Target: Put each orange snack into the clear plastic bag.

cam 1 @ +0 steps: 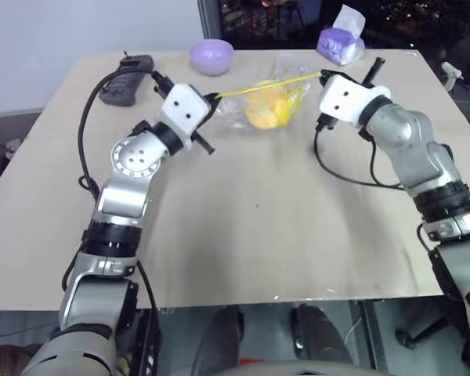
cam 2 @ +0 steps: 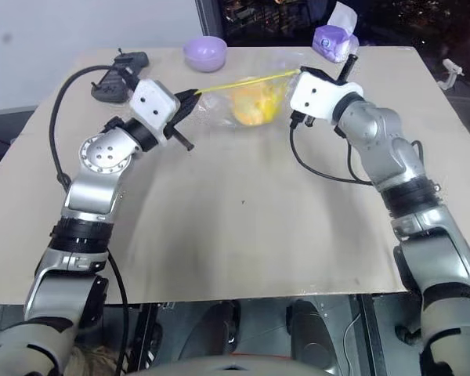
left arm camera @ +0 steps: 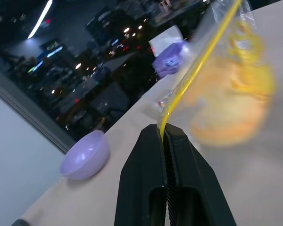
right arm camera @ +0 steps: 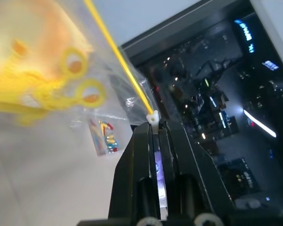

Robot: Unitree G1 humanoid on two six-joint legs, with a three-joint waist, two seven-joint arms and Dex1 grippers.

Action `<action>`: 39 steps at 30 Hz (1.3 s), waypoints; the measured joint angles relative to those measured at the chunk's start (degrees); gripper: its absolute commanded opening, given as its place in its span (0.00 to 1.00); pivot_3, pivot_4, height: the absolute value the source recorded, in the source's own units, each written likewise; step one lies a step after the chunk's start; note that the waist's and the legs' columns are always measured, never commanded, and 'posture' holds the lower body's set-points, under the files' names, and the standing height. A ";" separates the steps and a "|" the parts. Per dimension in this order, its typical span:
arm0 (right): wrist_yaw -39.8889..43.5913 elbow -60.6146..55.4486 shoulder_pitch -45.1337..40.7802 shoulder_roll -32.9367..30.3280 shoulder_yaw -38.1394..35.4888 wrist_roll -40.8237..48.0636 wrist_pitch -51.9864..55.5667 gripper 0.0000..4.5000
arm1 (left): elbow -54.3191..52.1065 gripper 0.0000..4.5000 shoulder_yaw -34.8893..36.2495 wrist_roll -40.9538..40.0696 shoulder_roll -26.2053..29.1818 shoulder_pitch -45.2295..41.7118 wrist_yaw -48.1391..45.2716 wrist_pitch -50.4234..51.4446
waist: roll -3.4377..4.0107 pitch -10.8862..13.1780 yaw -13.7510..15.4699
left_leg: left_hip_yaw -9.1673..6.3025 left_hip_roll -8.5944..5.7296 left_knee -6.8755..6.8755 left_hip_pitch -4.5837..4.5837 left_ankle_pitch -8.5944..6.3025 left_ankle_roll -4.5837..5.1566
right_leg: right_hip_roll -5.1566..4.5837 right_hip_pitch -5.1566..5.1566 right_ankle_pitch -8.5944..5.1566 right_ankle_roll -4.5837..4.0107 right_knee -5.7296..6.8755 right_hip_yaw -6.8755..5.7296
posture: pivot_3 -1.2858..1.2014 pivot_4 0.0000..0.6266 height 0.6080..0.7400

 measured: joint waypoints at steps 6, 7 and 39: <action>5.88 -16.81 24.40 1.49 -0.67 4.20 12.05 0.01 | -7.10 0.00 -4.89 0.64 0.39 18.89 -3.97 -0.29 | 0.04 0.01 0.27 | -0.04 -0.06 0.27 -0.15 -0.15 0.27 | -0.04 -0.12 0.00 0.00 0.06 -0.03 | 0.52 0.24 1.00; 6.81 -18.38 27.18 1.49 -0.46 4.38 13.83 0.01 | -7.66 0.00 -5.63 0.74 0.40 20.69 -4.40 0.06 | 0.05 0.02 0.33 | -0.05 -0.07 0.29 -0.07 -0.16 0.29 | -0.03 -0.05 0.01 0.01 0.12 -0.03 | 0.52 0.24 1.00; 25.65 -46.75 41.71 -4.35 -24.45 40.46 38.76 0.89 | -23.27 0.38 22.19 -32.52 16.33 34.98 -21.52 33.11 | 0.06 0.06 0.61 | -0.28 0.12 -0.08 1.53 -0.26 0.41 | 0.08 1.91 0.00 0.00 -0.85 -0.36 | 0.52 0.24 1.00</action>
